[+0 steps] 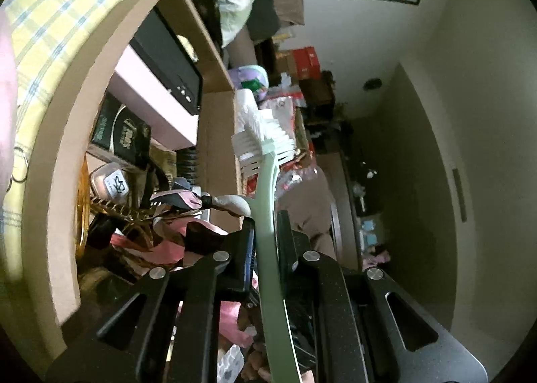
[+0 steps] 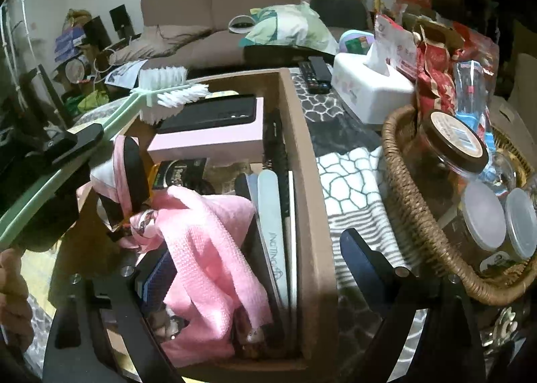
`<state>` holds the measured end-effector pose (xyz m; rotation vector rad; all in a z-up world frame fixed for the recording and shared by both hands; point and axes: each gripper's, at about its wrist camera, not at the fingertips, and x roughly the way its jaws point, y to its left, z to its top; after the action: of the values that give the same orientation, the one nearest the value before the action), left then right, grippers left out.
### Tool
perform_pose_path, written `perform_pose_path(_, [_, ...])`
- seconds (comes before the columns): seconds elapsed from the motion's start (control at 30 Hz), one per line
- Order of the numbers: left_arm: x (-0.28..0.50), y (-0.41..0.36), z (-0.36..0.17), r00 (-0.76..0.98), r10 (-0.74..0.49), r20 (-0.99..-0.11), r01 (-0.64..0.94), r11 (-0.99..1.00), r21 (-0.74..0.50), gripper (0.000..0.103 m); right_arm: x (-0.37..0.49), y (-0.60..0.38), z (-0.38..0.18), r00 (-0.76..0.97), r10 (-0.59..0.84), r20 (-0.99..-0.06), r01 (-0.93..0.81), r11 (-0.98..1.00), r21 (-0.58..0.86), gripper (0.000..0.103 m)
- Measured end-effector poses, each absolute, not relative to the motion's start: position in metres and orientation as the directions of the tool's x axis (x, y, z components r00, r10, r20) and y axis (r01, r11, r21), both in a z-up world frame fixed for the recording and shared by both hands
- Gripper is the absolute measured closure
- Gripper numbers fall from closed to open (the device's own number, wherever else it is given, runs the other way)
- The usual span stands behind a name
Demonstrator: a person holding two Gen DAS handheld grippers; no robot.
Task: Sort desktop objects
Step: 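Lower the green brush into the box and open the left gripper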
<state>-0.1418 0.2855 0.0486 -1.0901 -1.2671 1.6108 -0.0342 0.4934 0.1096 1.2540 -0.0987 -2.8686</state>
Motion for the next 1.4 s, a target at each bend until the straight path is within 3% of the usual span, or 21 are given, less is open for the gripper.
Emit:
perform_pose_path(0.17, [-0.148, 0.308, 0.039, -0.325, 0.932, -0.162, -0.016, -0.177, -0.984, 0.093, -0.032, 0.493, 0.103, -0.660, -0.018, -0.751, -0.029, -0.998, 0.050, 0.009])
perform_pose_path(0.47, [-0.162, 0.348, 0.014, -0.321, 0.908, -0.269, 0.055, -0.265, -0.963, 0.093, -0.028, 0.487, 0.089, -0.635, 0.044, -0.771, 0.007, -0.998, -0.064, 0.009])
perform_pose_path(0.6, [-0.167, 0.356, 0.009, -0.296, 0.903, -0.312, 0.073, -0.304, -0.950, 0.083, -0.034, 0.486, 0.086, -0.631, 0.063, -0.773, 0.009, -0.996, -0.089, 0.009])
perform_pose_path(0.67, [-0.166, 0.357, 0.015, -0.287, 0.908, -0.306, 0.060, -0.302, -0.951, 0.065, -0.034, 0.486, 0.088, -0.637, 0.061, -0.769, 0.010, -0.996, -0.087, 0.009])
perform_pose_path(0.73, [-0.162, 0.355, 0.026, -0.279, 0.908, -0.313, 0.044, -0.313, -0.949, 0.039, -0.033, 0.486, 0.091, -0.641, 0.067, -0.765, 0.010, -0.995, -0.095, 0.009])
perform_pose_path(0.83, [-0.155, 0.345, 0.044, -0.259, 0.909, -0.325, 0.018, -0.332, -0.943, 0.019, -0.028, 0.487, 0.098, -0.646, 0.077, -0.759, 0.009, -0.994, -0.108, 0.009])
perform_pose_path(0.9, [-0.150, 0.338, 0.056, -0.250, 0.892, -0.376, 0.004, -0.387, -0.922, 0.012, -0.024, 0.488, 0.103, -0.642, 0.074, -0.763, 0.013, -0.994, -0.107, 0.009])
perform_pose_path(1.13, [-0.137, 0.315, 0.085, -0.217, 0.871, -0.441, -0.102, -0.469, -0.877, 0.012, -0.011, 0.491, 0.114, -0.627, 0.067, -0.776, 0.004, -0.996, -0.089, 0.009])
perform_pose_path(1.33, [-0.108, 0.314, 0.107, -0.161, 0.814, -0.558, -0.286, -0.580, -0.763, 0.012, -0.003, 0.514, 0.129, -0.637, -0.114, -0.762, -0.047, -0.981, 0.187, 0.009])
perform_pose_path(1.4, [-0.100, 0.318, 0.111, -0.151, 0.799, -0.582, -0.328, -0.596, -0.733, 0.012, -0.005, 0.516, 0.129, -0.621, -0.133, -0.772, -0.064, -0.974, 0.219, 0.009])
